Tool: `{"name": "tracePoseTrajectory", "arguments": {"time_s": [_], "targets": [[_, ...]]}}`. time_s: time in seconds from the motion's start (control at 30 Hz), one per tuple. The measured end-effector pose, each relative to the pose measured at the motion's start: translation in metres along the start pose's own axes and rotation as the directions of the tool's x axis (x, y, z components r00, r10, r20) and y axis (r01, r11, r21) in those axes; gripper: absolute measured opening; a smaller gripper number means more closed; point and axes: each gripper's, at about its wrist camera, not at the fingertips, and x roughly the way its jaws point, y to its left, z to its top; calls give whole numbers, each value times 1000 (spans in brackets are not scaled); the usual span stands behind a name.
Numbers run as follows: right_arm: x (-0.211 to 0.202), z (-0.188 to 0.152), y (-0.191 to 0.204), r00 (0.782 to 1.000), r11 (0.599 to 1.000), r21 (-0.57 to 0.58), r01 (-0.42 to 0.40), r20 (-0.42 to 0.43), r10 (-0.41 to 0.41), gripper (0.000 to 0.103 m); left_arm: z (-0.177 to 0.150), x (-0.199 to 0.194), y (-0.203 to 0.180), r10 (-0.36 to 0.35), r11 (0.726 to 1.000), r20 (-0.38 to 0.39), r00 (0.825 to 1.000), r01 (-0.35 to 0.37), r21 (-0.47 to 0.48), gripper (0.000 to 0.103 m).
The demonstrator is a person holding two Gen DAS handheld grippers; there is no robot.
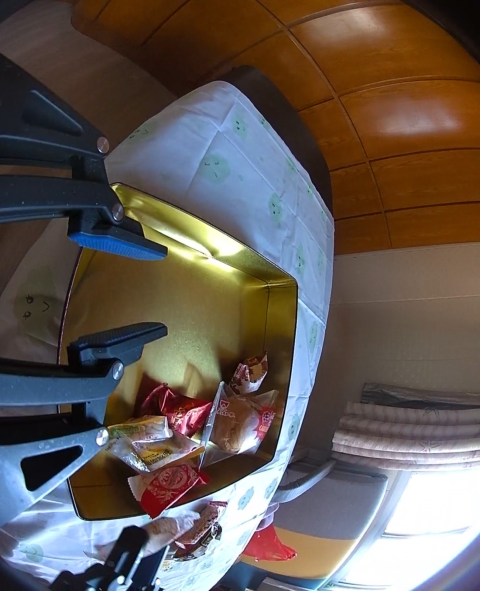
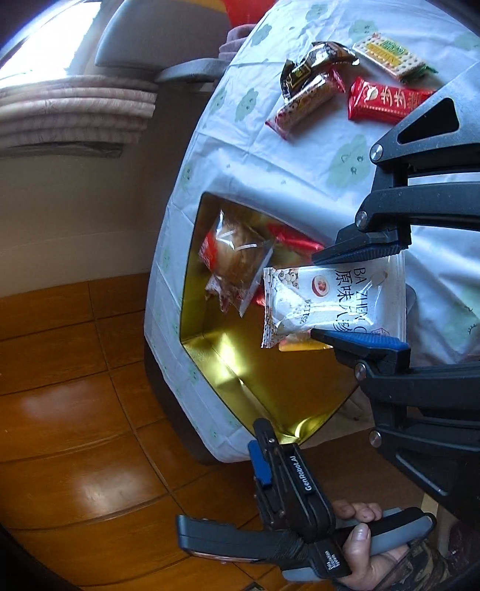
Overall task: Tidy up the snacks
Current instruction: 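Lower the white bag into the gold tin and open the right tool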
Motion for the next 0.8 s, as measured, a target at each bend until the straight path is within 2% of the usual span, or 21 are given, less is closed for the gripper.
{"name": "tracePoseTrajectory", "arguments": {"time_s": [0.8], "targets": [[9, -1, 10, 1000, 999, -34, -16, -10, 16, 33, -1, -2, 0, -12, 1000, 2, 1000, 12, -4, 35]]}}
